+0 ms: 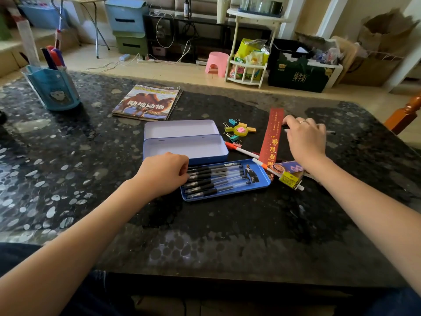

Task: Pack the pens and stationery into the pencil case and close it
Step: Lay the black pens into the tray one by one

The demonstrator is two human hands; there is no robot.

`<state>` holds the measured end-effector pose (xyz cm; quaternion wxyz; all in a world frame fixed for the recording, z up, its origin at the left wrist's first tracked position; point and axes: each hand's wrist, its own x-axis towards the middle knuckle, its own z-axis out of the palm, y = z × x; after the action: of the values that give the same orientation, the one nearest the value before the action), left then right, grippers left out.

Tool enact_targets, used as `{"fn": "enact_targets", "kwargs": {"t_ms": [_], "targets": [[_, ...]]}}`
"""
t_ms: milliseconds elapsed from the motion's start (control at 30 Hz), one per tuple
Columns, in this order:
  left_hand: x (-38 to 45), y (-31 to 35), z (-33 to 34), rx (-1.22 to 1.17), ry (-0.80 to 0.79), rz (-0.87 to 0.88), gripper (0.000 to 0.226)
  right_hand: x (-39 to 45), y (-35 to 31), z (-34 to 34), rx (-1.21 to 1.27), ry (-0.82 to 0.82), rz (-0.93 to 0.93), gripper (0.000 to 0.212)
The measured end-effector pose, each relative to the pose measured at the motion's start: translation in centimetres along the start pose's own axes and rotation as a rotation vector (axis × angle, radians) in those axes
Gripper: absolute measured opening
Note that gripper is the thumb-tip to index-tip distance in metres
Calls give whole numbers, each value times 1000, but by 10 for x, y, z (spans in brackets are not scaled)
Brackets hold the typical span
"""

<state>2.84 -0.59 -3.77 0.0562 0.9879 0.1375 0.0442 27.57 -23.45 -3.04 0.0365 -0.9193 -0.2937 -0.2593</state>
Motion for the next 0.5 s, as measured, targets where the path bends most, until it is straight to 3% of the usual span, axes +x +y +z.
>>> {"fn": "enact_targets", "kwargs": {"t_ms": [267,500], "targets": [[-1,0,-4,-11,25,3,12,-5,-17,-13,165,108,101,35],[-3,1,-7,-4,26,7,11,-27,-39,-15,263,-76,163,59]]}}
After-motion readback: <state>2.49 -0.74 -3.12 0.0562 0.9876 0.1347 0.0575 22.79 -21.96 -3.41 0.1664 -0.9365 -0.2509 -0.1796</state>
